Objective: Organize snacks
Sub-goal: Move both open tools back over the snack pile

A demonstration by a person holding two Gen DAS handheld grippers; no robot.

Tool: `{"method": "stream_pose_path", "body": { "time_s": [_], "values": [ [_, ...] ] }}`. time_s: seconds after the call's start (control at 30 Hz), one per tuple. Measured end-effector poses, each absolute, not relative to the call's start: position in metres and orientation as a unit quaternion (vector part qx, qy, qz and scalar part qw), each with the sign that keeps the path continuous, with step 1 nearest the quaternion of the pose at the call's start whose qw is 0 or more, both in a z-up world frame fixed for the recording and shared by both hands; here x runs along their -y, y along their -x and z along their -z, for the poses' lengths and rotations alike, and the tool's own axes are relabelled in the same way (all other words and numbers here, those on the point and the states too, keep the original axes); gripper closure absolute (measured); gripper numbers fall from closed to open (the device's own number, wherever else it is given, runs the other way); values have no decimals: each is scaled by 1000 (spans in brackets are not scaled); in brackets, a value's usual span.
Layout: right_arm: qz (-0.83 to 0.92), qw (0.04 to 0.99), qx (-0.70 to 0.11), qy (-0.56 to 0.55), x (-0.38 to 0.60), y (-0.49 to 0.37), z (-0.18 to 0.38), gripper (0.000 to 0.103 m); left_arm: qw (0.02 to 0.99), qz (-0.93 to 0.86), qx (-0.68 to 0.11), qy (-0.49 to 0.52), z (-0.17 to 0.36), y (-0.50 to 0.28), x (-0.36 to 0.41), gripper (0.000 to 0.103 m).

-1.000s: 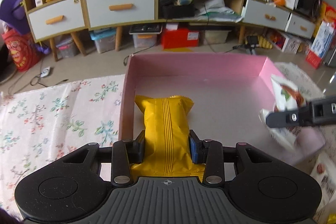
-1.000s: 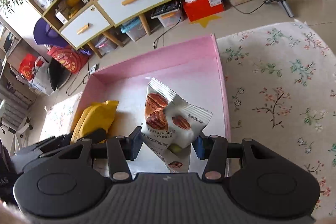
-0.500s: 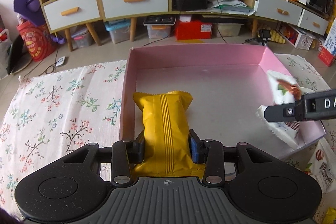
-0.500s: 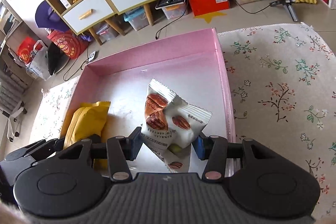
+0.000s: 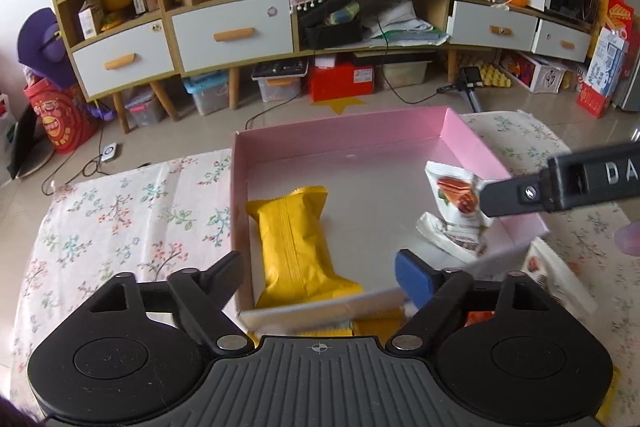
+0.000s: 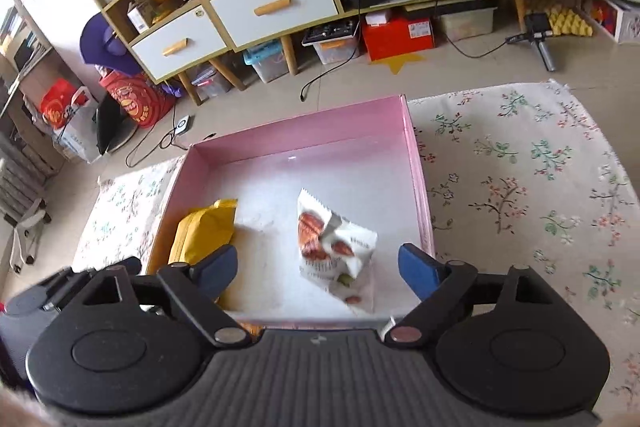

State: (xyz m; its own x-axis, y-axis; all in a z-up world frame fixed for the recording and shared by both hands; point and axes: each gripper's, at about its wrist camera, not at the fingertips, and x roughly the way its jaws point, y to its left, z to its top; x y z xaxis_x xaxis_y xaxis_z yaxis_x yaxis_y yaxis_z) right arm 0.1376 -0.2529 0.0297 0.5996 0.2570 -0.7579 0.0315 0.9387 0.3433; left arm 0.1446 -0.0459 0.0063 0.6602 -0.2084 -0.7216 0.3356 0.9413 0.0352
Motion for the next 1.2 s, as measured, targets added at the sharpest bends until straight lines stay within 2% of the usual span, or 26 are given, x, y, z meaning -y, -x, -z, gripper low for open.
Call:
{"method": "stream_pose_path", "body": {
  "time_s": [0.3,0.53,0.77,1.2],
  "values": [
    [-57,888,-440,-123,253,-103,-40,4,910,141,-382,-74,-18,-109,31,8],
    [-60,891,-436,-114,251,-80,-40,0,906,135,-396,-69,-16,-82,18,6],
    [-76,897,-424,-101,246,-57,-32,0,905,137,-399,-50,-8,-59,-1,5],
    [-95,877,-466,-69,254,-36,-9,0,879,182,-438,-50,8,-28,-15,5]
  ]
}}
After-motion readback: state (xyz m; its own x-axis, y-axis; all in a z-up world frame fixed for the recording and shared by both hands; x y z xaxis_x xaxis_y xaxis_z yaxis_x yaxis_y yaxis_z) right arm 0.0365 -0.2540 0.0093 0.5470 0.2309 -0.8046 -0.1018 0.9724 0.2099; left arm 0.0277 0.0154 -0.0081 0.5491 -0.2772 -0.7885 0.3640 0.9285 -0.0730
